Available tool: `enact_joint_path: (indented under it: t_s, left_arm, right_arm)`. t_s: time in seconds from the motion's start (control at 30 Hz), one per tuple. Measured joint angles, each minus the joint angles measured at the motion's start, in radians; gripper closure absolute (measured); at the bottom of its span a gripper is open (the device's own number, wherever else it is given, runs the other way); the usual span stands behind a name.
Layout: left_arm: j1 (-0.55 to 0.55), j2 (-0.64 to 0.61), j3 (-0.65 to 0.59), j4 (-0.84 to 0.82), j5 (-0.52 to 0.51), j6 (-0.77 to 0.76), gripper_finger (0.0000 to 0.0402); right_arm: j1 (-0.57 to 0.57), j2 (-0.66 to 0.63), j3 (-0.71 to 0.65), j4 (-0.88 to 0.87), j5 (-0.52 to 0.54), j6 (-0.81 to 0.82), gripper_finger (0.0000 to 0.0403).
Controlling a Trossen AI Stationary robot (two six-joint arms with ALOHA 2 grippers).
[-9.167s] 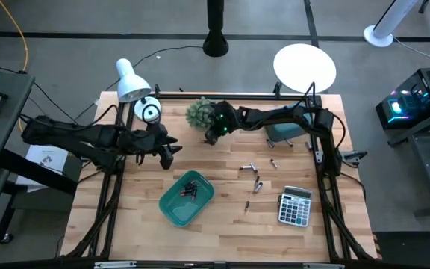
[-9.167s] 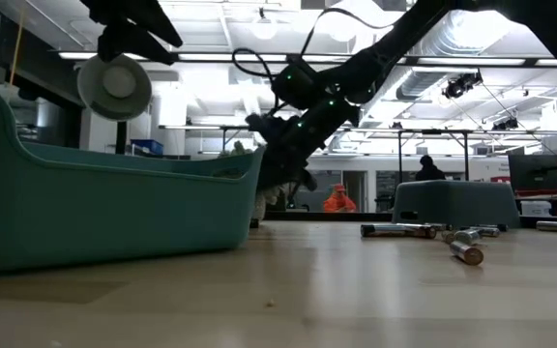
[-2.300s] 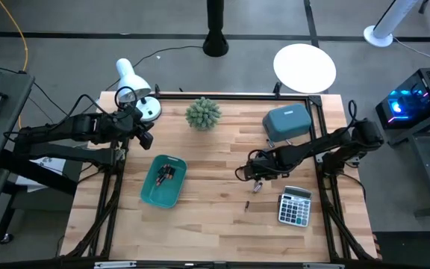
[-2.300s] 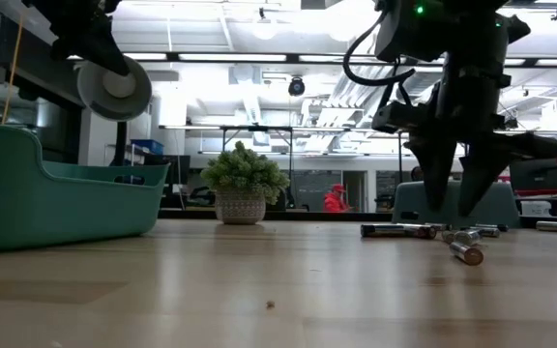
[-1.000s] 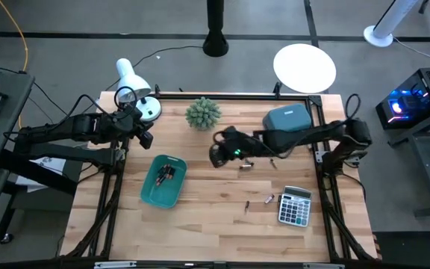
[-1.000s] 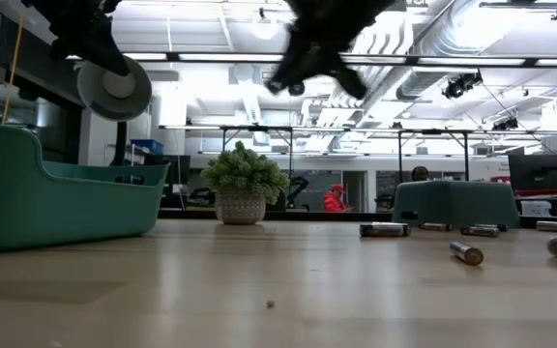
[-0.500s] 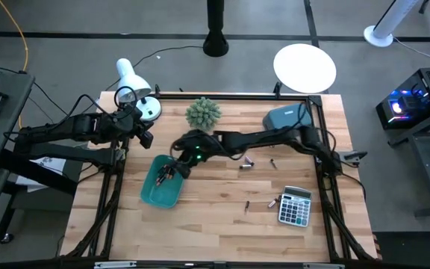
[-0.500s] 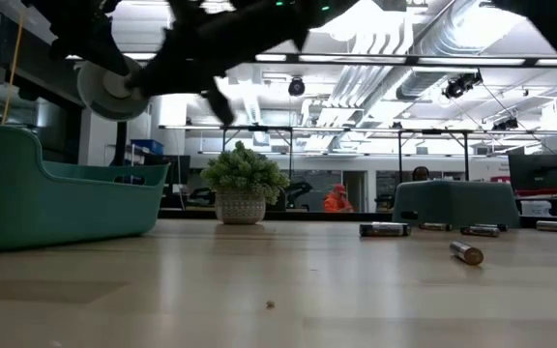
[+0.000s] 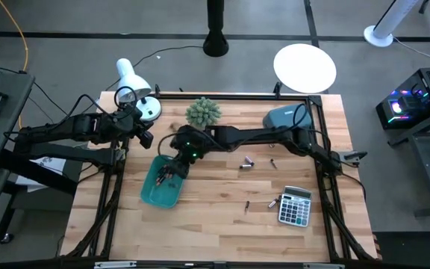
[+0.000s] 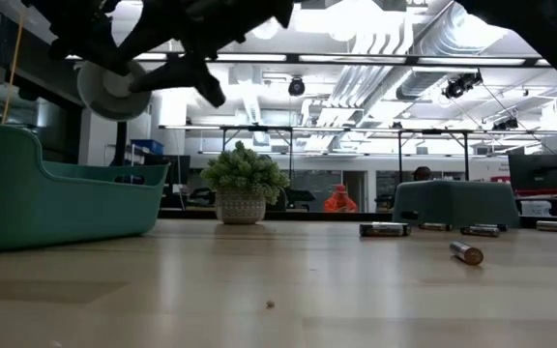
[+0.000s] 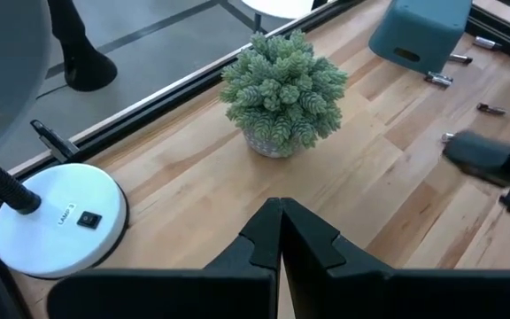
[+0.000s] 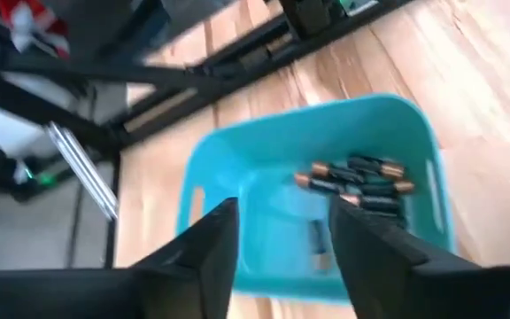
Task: Sort batteries
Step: Put the black battery into the green bin
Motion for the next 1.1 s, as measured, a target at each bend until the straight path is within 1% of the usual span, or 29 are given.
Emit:
enact_joint_path:
  t_s: [0.07, 0.13, 0.17, 0.23, 0.3, 0.33, 0.4, 0.5, 0.6, 0.67, 0.77, 0.87, 0.93, 1.0, 1.1]
  left_arm:
    - [0.000, 0.000, 0.000, 0.000, 0.000, 0.000, 0.0401]
    - [0.000, 0.000, 0.000, -0.001, 0.000, 0.000, 0.0401]
    - [0.000, 0.000, 0.000, -0.001, 0.000, 0.000, 0.0401]
    - [0.000, 0.000, 0.000, -0.001, 0.000, 0.001, 0.0401]
    - [0.000, 0.000, 0.000, -0.001, 0.000, 0.001, 0.0401]
    - [0.000, 0.000, 0.000, -0.002, 0.000, 0.002, 0.0401]
    - [0.000, 0.000, 0.000, -0.002, -0.001, 0.003, 0.0401]
    - [0.000, 0.000, 0.000, -0.002, -0.001, 0.004, 0.0401]
    - [0.000, 0.000, 0.000, -0.003, -0.001, 0.004, 0.0401]
    - [0.000, 0.000, 0.000, -0.003, -0.001, 0.004, 0.0401]
    - [0.000, 0.000, 0.000, -0.002, -0.002, 0.009, 0.0401]
    - [0.000, 0.000, 0.000, -0.002, -0.002, 0.005, 0.0401]
    - [0.000, 0.000, 0.000, -0.002, -0.002, -0.011, 0.0401]
    - [0.000, 0.000, 0.000, -0.002, -0.002, -0.016, 0.0401]
    - [0.000, 0.000, 0.000, -0.002, 0.003, -0.016, 0.0401]
  right_arm:
    - [0.000, -0.001, 0.039, -0.122, 0.000, -0.038, 0.0222]
    - [0.005, -0.006, 0.073, -0.323, 0.007, -0.114, 0.0219]
    - [0.012, -0.009, 0.084, -0.435, 0.028, -0.157, 0.0219]
    - [0.041, -0.022, 0.080, -0.664, 0.108, -0.237, 0.0219]
    - [0.072, -0.040, 0.042, -0.821, 0.181, -0.302, 0.0219]
    - [0.086, -0.055, 0.007, -0.882, 0.201, -0.325, 0.0219]
    - [0.110, -0.105, -0.093, -0.914, 0.203, -0.347, 0.0219]
    - [0.136, -0.239, -0.303, -0.845, 0.151, -0.305, 0.0219]
    - [0.154, -0.388, -0.541, -0.706, 0.088, -0.121, 0.0218]
    - [0.165, -0.474, -0.679, -0.612, 0.046, 0.067, 0.0218]
    - [0.193, -0.576, -0.824, -0.482, 0.026, 0.390, 0.0218]
    - [0.241, -0.616, -0.914, -0.359, 0.046, 0.684, 0.0218]
    - [0.284, -0.618, -0.944, -0.294, 0.068, 0.839, 0.0218]
    - [0.321, -0.607, -0.952, -0.252, 0.094, 0.960, 0.0218]
    - [0.364, -0.570, -0.953, -0.245, 0.130, 1.091, 0.0218]
